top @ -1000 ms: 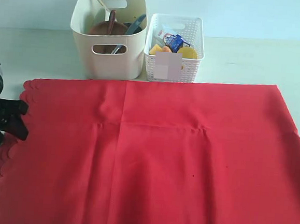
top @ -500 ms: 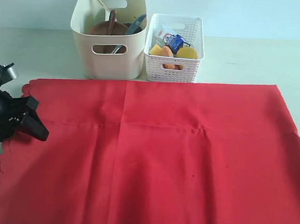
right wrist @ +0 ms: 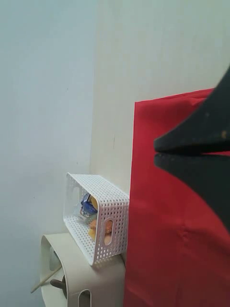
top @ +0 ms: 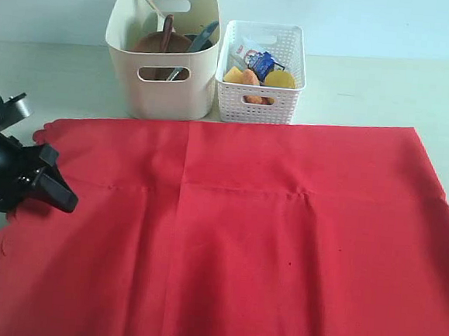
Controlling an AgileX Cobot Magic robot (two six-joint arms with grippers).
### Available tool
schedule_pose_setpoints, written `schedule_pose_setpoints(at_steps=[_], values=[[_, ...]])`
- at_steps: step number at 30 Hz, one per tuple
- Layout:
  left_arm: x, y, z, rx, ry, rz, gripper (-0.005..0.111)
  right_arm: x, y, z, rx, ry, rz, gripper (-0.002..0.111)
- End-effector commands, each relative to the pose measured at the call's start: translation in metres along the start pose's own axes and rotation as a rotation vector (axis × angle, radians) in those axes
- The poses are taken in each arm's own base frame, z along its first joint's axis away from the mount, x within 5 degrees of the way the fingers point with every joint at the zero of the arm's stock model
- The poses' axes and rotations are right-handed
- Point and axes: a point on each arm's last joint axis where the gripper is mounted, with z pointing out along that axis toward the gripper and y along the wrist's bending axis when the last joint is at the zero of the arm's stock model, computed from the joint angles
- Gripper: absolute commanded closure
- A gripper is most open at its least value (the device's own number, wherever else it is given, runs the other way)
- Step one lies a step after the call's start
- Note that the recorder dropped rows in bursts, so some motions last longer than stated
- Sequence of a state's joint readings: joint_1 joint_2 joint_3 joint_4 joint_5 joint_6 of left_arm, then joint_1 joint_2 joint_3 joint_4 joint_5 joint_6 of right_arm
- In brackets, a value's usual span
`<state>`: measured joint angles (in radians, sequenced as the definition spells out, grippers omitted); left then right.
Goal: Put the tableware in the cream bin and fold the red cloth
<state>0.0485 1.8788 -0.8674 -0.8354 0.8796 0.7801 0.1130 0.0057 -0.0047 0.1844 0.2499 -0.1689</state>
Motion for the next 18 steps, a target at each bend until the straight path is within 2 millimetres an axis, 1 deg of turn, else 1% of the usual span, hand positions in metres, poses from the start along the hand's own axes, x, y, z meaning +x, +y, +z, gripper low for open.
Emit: schedule_pose_setpoints(at_steps=[1,6,8,12,17,18], values=[[-0.002,0.005,0.000,-0.054,-0.035,-0.009,0.049,0.001,0.000,0.000,0.006,-0.006,-0.006,0.108],[-0.003,0.007,0.000,-0.066,-0.045,-0.007,0.051,0.001,0.000,0.000,0.006,-0.006,-0.006,0.108],[-0.002,0.006,0.001,-0.057,-0.034,-0.006,0.056,0.001,0.000,0.000,0.006,-0.006,-0.006,0.108],[0.001,0.007,0.006,-0.029,0.017,-0.017,0.070,0.001,0.000,0.000,0.006,-0.006,-0.006,0.108],[0.006,0.014,0.022,-0.016,0.095,-0.042,0.076,0.001,0.000,0.000,0.006,-0.005,-0.006,0.108],[0.006,0.014,0.024,-0.016,0.096,-0.044,0.079,0.001,0.000,0.000,0.006,-0.004,-0.006,0.108]])
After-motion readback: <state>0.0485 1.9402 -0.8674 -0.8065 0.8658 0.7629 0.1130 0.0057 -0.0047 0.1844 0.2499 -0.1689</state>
